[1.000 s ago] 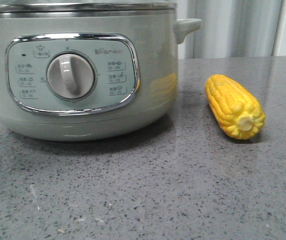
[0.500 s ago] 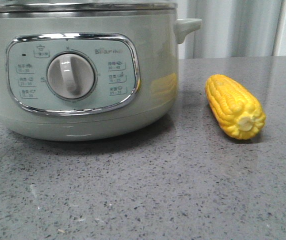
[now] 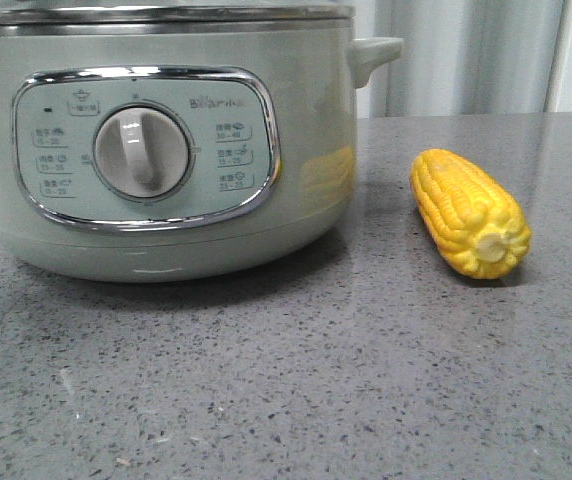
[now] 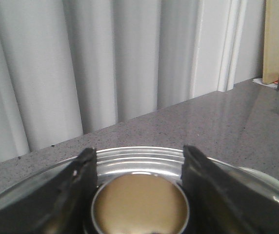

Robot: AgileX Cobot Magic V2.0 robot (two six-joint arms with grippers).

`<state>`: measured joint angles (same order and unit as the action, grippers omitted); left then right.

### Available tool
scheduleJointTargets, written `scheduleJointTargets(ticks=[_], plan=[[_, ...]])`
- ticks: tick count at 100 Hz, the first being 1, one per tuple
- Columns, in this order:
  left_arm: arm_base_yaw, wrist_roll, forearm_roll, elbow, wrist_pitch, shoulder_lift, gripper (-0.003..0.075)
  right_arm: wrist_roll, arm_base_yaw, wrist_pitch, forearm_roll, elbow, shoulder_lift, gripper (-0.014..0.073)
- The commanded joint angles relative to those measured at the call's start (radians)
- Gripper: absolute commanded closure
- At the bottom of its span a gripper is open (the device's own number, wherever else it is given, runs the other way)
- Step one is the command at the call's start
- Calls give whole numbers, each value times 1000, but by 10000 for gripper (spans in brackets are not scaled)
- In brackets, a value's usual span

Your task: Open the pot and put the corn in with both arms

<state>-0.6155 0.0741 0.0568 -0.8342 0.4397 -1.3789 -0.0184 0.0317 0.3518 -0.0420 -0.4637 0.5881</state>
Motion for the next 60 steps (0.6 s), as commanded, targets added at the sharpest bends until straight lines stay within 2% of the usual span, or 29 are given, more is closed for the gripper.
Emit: scheduleJointTargets(ticks=[1, 10, 22, 60], plan=[[-6, 6, -11, -38, 81, 24, 531, 1, 6, -86, -1, -28, 9, 667], [-6, 6, -11, -38, 87, 24, 615, 1, 6, -86, -1, -28, 9, 667], [-6, 6, -11, -38, 96, 26, 680, 1, 6, -86, -1, -28, 9, 667], [-6, 6, 14, -66, 116, 74, 684, 1, 6, -86, -1, -28, 9, 667]])
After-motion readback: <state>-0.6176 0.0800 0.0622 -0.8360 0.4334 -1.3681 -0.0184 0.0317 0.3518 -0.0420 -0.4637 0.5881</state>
